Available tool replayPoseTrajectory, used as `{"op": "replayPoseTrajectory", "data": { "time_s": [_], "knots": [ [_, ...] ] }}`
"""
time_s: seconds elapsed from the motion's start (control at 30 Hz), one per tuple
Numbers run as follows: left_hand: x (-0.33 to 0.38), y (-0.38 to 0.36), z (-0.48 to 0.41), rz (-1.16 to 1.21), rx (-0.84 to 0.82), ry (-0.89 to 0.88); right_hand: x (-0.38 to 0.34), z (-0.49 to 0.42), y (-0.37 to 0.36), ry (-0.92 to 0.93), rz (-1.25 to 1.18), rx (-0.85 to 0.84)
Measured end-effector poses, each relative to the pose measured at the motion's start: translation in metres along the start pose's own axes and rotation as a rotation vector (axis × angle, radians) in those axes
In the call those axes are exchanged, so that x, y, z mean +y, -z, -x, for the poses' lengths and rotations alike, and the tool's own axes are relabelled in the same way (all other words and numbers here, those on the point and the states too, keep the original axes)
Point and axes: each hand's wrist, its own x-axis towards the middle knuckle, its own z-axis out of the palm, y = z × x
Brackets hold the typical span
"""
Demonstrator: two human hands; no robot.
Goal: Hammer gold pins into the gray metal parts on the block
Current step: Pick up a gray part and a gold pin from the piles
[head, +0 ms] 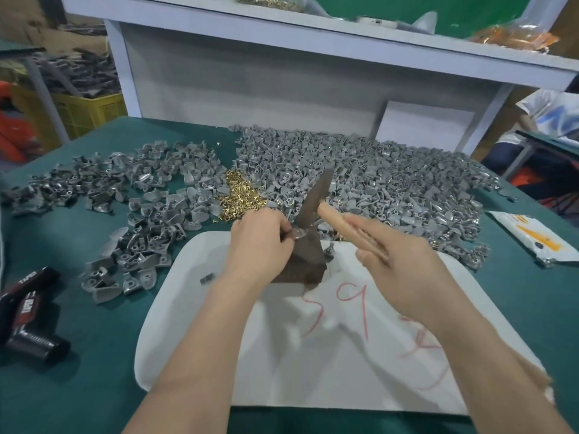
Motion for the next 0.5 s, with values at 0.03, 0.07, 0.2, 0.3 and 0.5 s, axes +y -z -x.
{"op": "replayPoseTrajectory", "data": {
  "time_s": [0.03,0.07,0.2,0.3,0.5],
  "knots": [
    [-0.001,0.000,-0.001,-0.015,0.005,-0.002,0.005,-0.009,-0.002,-0.029,-0.005,0.008],
    [-0.002,-0.001,-0.001,-0.022,0.008,-0.001,0.008,-0.018,-0.007,-0.061,-0.035,0.011],
    [-0.003,-0.003,-0.003,-0.003,0.012,0.016,0.017,-0.050,-0.029,-0.258,-0.414,-0.051],
    [-0.005,-0.003,-0.005,-0.011,0.020,0.022,0.029,-0.062,-0.040,-0.369,-0.467,-0.126],
    [-0.004,-0.002,-0.003,0.075,0.039,0.011,0.042,-0.062,-0.043,-0.266,-0.058,-0.076]
  ]
}}
